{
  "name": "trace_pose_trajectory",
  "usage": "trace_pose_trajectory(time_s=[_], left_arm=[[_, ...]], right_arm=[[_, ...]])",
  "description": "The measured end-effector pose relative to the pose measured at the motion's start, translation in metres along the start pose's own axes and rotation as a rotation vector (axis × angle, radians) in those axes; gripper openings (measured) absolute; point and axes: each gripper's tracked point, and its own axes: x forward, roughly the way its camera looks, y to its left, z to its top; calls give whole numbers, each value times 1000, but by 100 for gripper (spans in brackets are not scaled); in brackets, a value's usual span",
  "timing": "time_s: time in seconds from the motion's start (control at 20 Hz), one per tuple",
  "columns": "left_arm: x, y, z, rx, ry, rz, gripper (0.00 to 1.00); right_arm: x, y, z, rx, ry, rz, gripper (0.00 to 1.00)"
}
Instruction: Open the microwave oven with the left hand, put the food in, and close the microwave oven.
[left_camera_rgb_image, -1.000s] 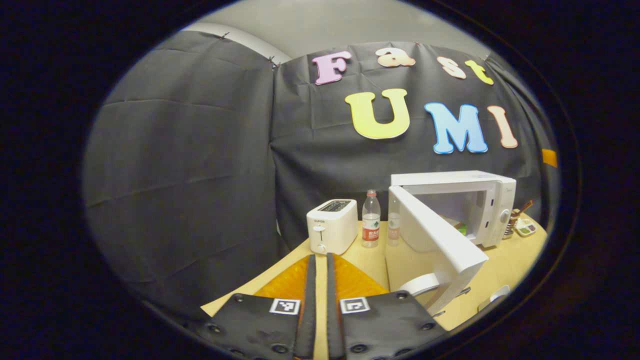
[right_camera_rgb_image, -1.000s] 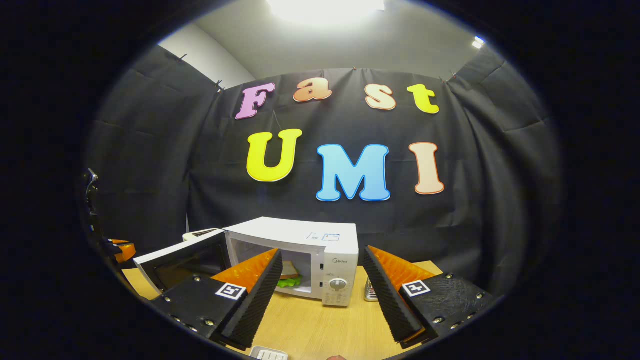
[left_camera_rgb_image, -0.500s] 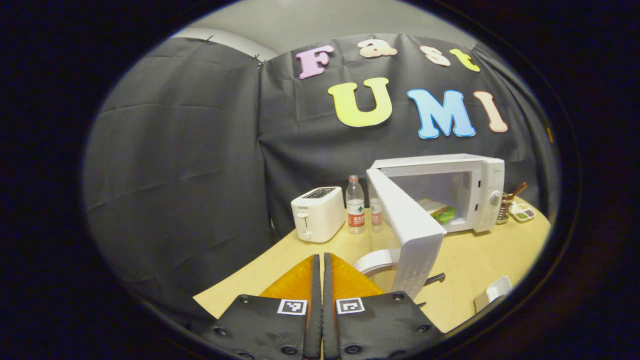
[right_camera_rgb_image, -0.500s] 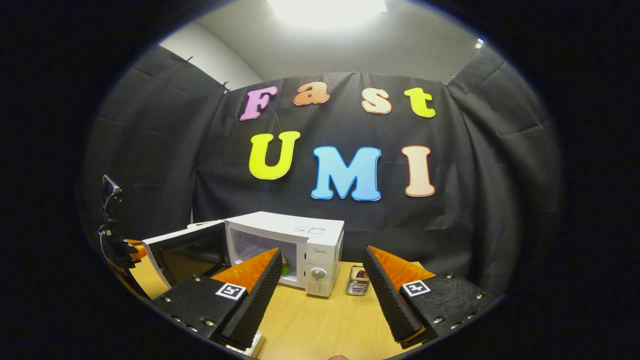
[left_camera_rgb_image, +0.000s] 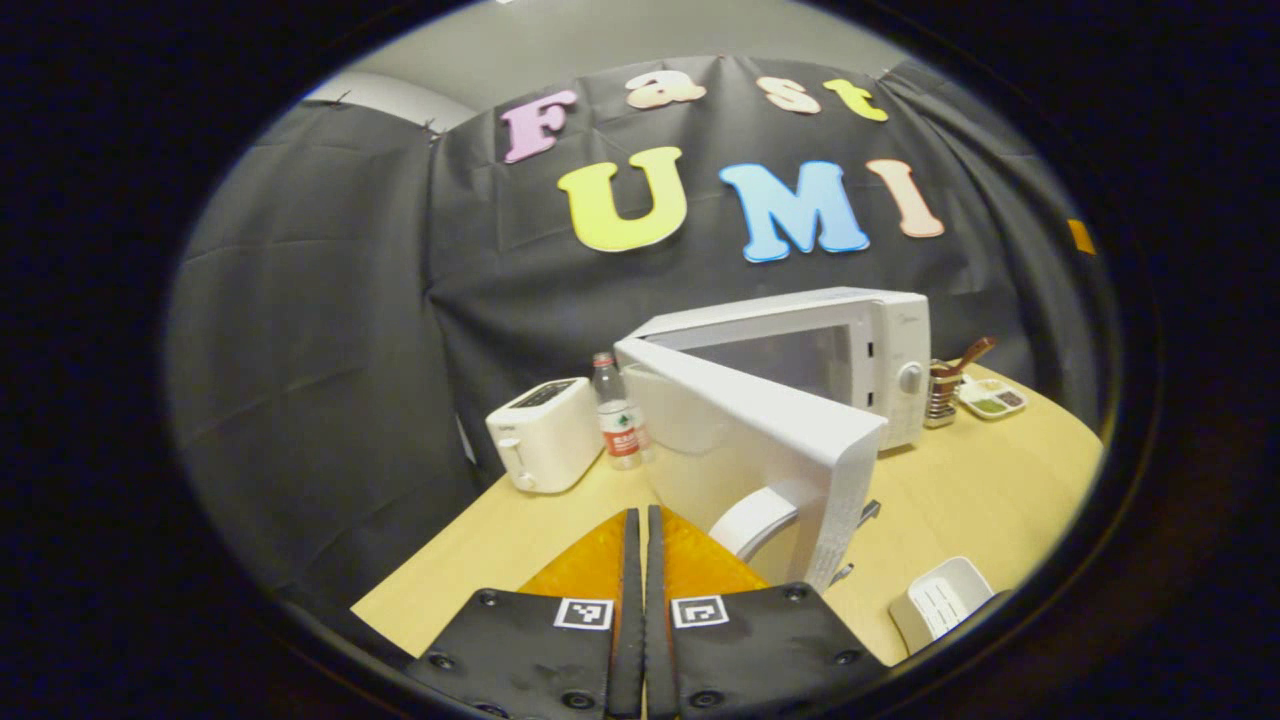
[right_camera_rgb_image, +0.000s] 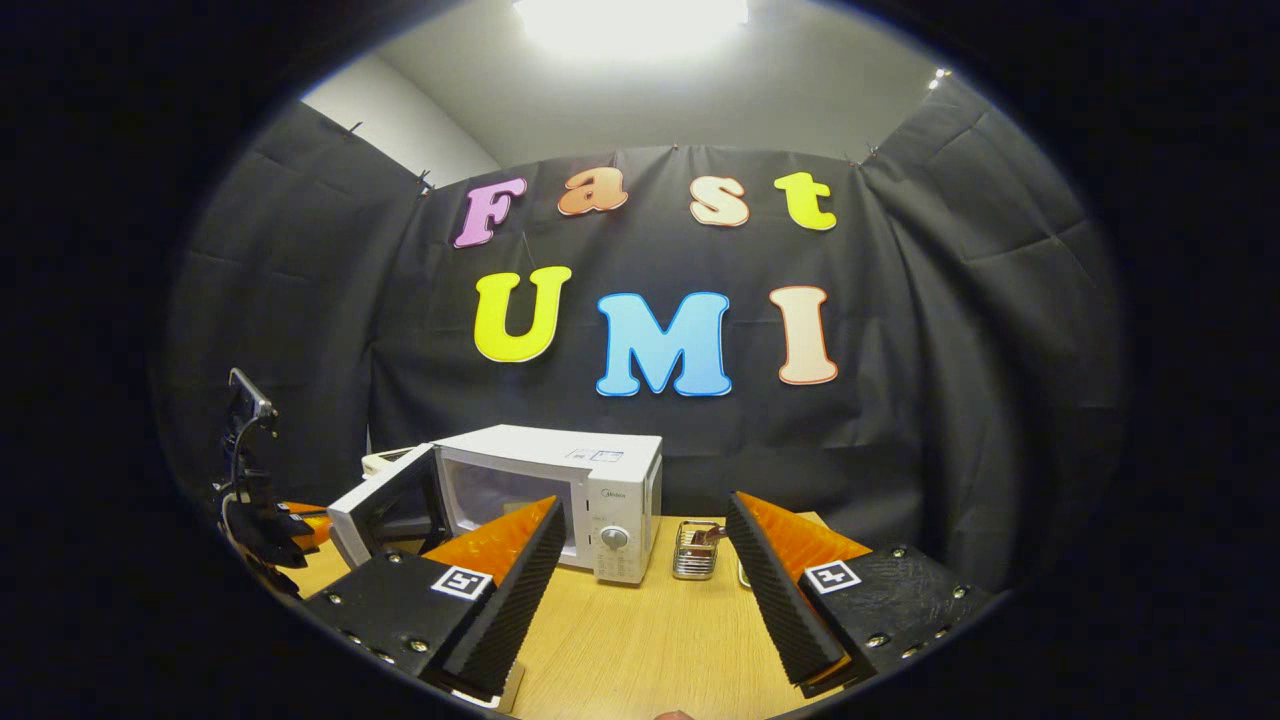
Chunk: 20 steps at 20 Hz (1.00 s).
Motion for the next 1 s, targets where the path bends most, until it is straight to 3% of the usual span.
trace_pose_trajectory(time_s=[0.3,0.35,0.4,0.45,1.0], left_arm=[[39,-63,21,43,-28,-169,11],[46,-70,27,46,-38,-191,7],[54,-77,33,48,-46,-212,11],[61,-82,38,45,-54,-230,7],[141,-133,78,17,-107,-381,7]], right_arm=[[8,-7,-1,-8,14,-83,98],[8,-8,-4,-11,21,-98,98],[8,-9,-5,-12,27,-115,98],[8,-10,-6,-16,31,-135,98],[-5,-16,5,-77,48,-325,98]])
